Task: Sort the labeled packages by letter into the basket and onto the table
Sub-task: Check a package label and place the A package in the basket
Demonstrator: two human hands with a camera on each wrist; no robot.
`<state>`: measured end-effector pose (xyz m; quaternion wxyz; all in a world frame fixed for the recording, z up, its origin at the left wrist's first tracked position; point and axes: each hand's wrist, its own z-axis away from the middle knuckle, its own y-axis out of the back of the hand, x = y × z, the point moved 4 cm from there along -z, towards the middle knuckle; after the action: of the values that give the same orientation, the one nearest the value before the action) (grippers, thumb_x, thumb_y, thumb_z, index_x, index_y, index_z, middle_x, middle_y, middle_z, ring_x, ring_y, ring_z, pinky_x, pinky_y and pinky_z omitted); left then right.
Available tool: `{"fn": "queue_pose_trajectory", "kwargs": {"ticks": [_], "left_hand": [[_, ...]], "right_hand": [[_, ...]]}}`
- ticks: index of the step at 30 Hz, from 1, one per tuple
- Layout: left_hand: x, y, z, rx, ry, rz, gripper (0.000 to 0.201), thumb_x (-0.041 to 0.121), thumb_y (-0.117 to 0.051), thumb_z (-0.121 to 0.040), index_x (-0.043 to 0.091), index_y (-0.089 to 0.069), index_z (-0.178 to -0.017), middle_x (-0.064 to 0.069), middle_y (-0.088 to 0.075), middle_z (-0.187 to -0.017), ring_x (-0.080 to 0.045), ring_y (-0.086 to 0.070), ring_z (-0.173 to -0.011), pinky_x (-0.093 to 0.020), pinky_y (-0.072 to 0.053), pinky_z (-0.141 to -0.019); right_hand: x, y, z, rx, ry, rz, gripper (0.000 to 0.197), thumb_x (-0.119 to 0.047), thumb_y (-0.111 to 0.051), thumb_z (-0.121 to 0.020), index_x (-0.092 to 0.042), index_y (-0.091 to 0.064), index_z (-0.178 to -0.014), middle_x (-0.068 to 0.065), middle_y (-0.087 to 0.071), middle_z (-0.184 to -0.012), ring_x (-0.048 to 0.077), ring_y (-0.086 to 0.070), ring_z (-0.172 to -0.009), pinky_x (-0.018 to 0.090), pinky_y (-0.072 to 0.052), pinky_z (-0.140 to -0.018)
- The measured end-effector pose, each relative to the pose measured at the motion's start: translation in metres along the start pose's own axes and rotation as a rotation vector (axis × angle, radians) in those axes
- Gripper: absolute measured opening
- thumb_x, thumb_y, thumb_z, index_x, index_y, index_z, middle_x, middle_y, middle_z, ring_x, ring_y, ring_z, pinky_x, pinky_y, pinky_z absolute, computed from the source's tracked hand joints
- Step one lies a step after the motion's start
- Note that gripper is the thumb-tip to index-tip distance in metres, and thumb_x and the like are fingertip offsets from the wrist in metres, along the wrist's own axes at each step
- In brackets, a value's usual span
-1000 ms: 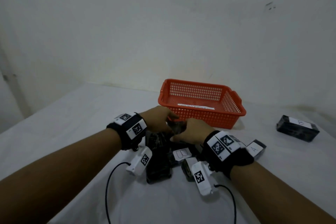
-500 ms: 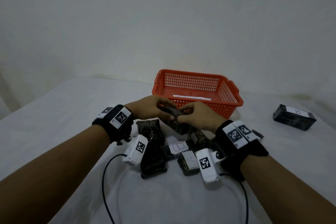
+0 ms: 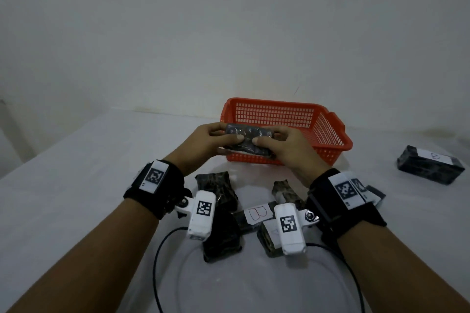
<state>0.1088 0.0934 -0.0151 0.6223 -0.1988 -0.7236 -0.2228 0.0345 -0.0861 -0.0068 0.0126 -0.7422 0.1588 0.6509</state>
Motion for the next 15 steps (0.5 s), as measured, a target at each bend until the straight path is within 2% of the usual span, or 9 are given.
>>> {"fn": "queue_pose_trajectory", "kwargs": {"ticks": [3, 7, 9, 11, 13, 15], "left_hand": [[-0.004, 0.000, -0.002, 0.047, 0.001, 0.035, 0.036, 0.009, -0.072, -0.090, 0.002, -0.065, -0.124, -0.018, -0.075, -0.114, -0.031, -0.074, -0.105, -0.033, -0.061, -0.085], [-0.003, 0.004, -0.008, 0.152, -0.035, 0.002, 0.033, 0.010, -0.072, -0.088, 0.001, -0.067, -0.119, -0.021, -0.075, -0.109, -0.034, -0.074, -0.103, -0.046, -0.060, -0.092], [-0.005, 0.003, -0.009, 0.138, -0.031, 0.032, 0.036, 0.015, -0.074, -0.088, 0.003, -0.067, -0.121, -0.021, -0.074, -0.113, -0.034, -0.073, -0.105, -0.048, -0.059, -0.094], [-0.008, 0.001, -0.008, 0.076, -0.010, 0.078, 0.041, 0.021, -0.074, -0.088, 0.005, -0.066, -0.125, -0.020, -0.073, -0.117, -0.034, -0.072, -0.108, -0.048, -0.057, -0.096], [-0.013, -0.001, -0.008, 0.052, 0.001, 0.104, 0.042, 0.022, -0.074, -0.088, 0.005, -0.066, -0.125, -0.019, -0.073, -0.117, -0.035, -0.071, -0.109, -0.049, -0.056, -0.098], [-0.016, 0.000, -0.008, 0.101, -0.006, 0.084, 0.039, 0.020, -0.075, -0.086, 0.005, -0.068, -0.121, -0.019, -0.075, -0.112, -0.035, -0.073, -0.106, -0.051, -0.056, -0.097]], "right_hand": [[0.000, 0.000, -0.004, 0.036, 0.047, -0.004, 0.021, -0.015, -0.078, -0.089, -0.009, -0.077, -0.108, 0.009, -0.081, -0.097, 0.018, -0.079, -0.085, 0.020, -0.058, -0.068], [0.000, -0.004, -0.009, 0.016, 0.054, -0.033, 0.025, -0.020, -0.080, -0.088, -0.012, -0.077, -0.111, 0.007, -0.081, -0.101, 0.021, -0.078, -0.092, 0.020, -0.060, -0.076], [0.002, -0.005, -0.011, 0.008, 0.041, -0.052, 0.032, -0.025, -0.083, -0.085, -0.015, -0.077, -0.114, 0.005, -0.080, -0.104, 0.019, -0.078, -0.095, 0.026, -0.061, -0.084], [0.005, -0.005, -0.012, 0.026, 0.044, -0.084, 0.030, -0.024, -0.083, -0.085, -0.014, -0.078, -0.112, 0.006, -0.081, -0.104, 0.021, -0.078, -0.096, 0.031, -0.061, -0.088], [0.008, -0.002, -0.013, 0.037, 0.045, -0.101, 0.026, -0.019, -0.081, -0.087, -0.011, -0.079, -0.111, 0.008, -0.081, -0.103, 0.021, -0.078, -0.096, 0.028, -0.061, -0.085], [0.010, -0.003, -0.013, 0.014, 0.035, -0.087, 0.026, -0.018, -0.080, -0.087, -0.010, -0.078, -0.112, 0.007, -0.081, -0.104, 0.018, -0.078, -0.095, 0.024, -0.059, -0.081]]}}
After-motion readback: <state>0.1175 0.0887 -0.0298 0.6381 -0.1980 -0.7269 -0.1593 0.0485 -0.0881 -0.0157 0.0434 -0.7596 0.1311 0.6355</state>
